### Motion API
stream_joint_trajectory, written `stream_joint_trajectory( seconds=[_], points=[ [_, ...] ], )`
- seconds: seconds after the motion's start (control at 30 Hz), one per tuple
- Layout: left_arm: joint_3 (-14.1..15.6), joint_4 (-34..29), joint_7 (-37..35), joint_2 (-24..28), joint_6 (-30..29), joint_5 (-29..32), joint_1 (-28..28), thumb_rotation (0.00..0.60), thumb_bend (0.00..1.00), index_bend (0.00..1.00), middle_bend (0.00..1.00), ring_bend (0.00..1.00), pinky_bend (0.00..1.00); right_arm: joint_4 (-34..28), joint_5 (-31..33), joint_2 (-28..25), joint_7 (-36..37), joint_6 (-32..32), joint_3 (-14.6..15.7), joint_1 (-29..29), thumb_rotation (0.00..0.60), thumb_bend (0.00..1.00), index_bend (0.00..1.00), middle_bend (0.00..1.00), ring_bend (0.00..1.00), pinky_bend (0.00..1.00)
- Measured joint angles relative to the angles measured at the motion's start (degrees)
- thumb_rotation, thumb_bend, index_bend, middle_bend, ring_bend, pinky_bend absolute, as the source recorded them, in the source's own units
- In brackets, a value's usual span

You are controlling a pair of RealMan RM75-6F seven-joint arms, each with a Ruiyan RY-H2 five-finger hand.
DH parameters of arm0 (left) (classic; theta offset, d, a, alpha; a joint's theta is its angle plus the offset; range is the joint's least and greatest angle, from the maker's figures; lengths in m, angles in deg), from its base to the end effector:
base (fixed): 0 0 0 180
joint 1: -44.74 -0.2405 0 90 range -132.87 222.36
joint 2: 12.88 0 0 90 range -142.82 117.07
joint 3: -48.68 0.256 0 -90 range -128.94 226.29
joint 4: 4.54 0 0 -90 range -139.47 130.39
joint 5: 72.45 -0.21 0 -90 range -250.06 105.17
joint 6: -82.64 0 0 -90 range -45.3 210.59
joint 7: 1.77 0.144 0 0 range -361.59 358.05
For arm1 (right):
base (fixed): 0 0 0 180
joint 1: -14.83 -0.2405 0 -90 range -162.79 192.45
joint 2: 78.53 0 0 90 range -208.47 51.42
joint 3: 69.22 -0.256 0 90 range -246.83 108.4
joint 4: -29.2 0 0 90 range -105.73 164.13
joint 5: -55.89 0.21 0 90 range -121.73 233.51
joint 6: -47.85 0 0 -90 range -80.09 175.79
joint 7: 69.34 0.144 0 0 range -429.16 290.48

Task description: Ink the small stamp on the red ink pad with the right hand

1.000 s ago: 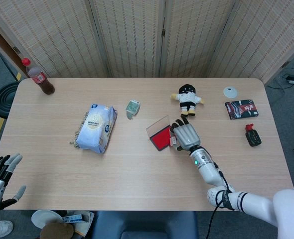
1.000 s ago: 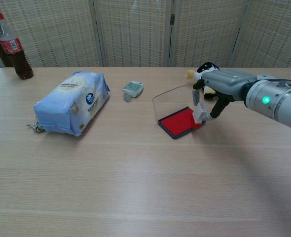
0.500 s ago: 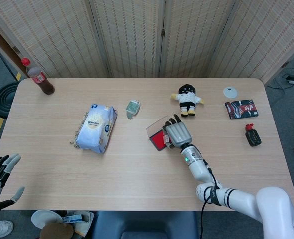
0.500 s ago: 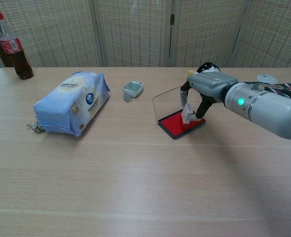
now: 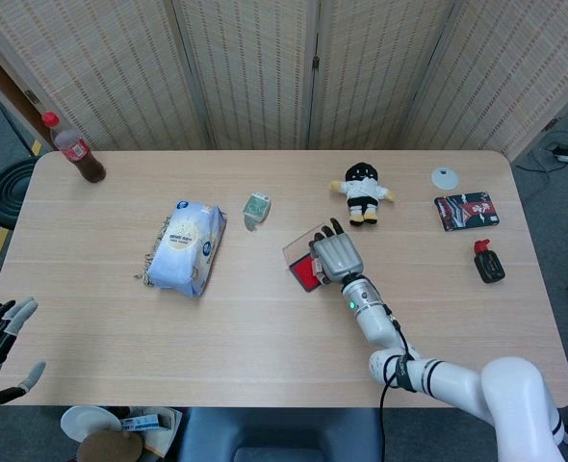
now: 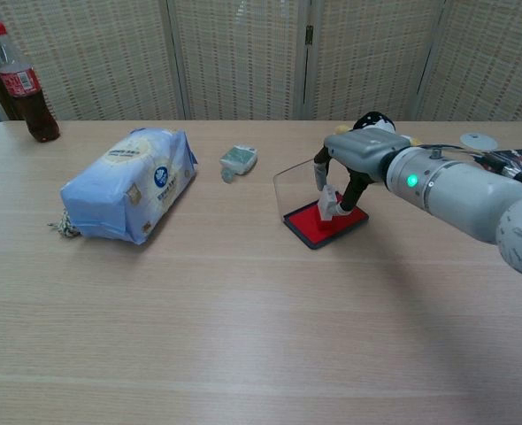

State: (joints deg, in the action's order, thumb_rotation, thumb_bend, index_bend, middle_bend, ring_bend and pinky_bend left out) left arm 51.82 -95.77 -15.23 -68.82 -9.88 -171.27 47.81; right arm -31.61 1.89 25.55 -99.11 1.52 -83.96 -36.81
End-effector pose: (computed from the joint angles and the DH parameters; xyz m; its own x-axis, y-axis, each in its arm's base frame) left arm -0.3007 0.1471 0.1946 0.3294 0.0288 0.9438 0.9278 -0.1951 -0.3179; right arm -0.1334 -0.3984 -0.0761 0.5884 -0.2521 0.7683 -0.7978 -0.3359 0.5008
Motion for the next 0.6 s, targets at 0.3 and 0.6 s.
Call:
stream_joint_trajectory(
  seconds=[0.3, 0.6],
  points=[
    [0.06, 0.45, -1.09, 0.19, -1.19, -0.38, -0.38, 0.6, 0.34, 0.0, 0.0, 0.0, 0.03, 0.12, 3.84, 0.68, -4.61, 0.11, 0.29, -1.35, 0.6, 0.27, 0.77, 0.29, 0.15, 0.0],
    [0.05, 0.65, -0.94, 0.08, -1.29, -0.53, -0.37, 0.6, 0.34, 0.0, 0.0, 0.0, 0.03, 0.36, 4.57, 0.79, -5.31, 0.04, 1.0, -1.67, 0.6, 0.28, 0.77, 0.29, 0.15, 0.0]
  ],
)
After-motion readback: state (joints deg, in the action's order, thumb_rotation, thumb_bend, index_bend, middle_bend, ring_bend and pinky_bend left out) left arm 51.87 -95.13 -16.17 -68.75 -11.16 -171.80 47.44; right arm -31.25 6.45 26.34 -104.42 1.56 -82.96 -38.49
